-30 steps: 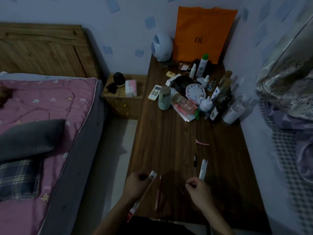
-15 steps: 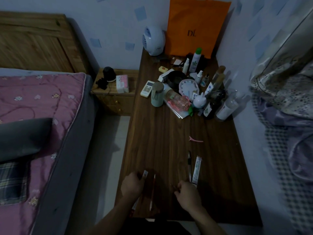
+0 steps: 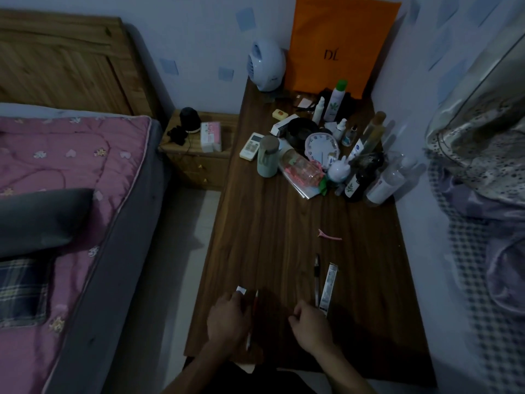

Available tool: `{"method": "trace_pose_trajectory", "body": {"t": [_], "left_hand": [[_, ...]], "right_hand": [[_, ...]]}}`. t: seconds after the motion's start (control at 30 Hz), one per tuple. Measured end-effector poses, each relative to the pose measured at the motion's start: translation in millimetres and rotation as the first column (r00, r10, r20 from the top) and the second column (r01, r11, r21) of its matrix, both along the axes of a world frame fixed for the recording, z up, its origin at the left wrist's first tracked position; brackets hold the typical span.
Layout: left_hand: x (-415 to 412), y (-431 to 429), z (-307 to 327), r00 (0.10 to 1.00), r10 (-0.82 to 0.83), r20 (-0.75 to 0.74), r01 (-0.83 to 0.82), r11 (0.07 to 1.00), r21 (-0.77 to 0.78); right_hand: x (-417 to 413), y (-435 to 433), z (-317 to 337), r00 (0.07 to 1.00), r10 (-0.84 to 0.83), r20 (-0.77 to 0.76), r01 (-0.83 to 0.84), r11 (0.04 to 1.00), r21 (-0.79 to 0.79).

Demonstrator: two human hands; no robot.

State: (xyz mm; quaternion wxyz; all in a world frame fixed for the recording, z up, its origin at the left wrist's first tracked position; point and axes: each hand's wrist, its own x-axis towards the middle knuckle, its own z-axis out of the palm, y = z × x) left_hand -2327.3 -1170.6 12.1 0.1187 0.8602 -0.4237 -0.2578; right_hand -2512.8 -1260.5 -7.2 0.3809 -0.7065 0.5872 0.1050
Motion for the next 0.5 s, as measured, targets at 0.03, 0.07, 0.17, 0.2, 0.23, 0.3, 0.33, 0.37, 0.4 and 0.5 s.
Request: {"method": "trace_pose_trajectory", "body": {"t": [0.03, 0.07, 0.17, 0.2, 0.23, 0.3, 0.33, 0.37, 0.4, 0.5], "left_hand": [[-7, 0, 0, 1.0, -0.003, -0.021, 0.004, 1.0, 0.002], [-12, 1, -1, 0.999, -0.01, -0.042, 0.01, 1.0, 0.015], [-19, 0, -1, 0.995, -0.045, -0.088, 0.053, 0.993, 0.101], [-21, -1, -1, 0.994, -0.061, -0.093, 0.073, 0.989, 0.126], [-23, -2, -1, 0.992, -0.085, -0.094, 0.098, 0.985, 0.145], [-26, -5, -2, 0.99, -0.11, -0.086, 0.122, 0.98, 0.155], [-27, -6, 0, 0.991, -0.107, -0.082, 0.119, 0.981, 0.153], [-27, -7, 1, 0.99, -0.12, -0.079, 0.13, 0.98, 0.151], [-27, -7, 3, 0.985, -0.151, -0.083, 0.161, 0.978, 0.135], [-30, -11, 16, 0.977, -0.147, -0.152, 0.149, 0.989, 0.0]], "right_hand": [[-1, 0, 2, 0.998, -0.04, 0.044, 0.039, 0.999, 0.024], [-2, 0, 4, 0.993, -0.078, 0.091, 0.074, 0.996, 0.044], [-4, -1, 10, 0.963, -0.152, 0.221, 0.135, 0.987, 0.09], [-5, -2, 13, 0.949, -0.181, 0.257, 0.158, 0.982, 0.106], [-6, -3, 16, 0.932, -0.218, 0.291, 0.188, 0.974, 0.126], [-8, -6, 21, 0.887, -0.308, 0.344, 0.259, 0.948, 0.182], [-9, -7, 23, 0.867, -0.351, 0.354, 0.29, 0.933, 0.214], [-10, -8, 25, 0.848, -0.389, 0.361, 0.318, 0.917, 0.24], [-10, -10, 27, 0.825, -0.425, 0.373, 0.347, 0.901, 0.26], [-11, -17, 37, 0.74, -0.514, 0.434, 0.425, 0.857, 0.291]]}}
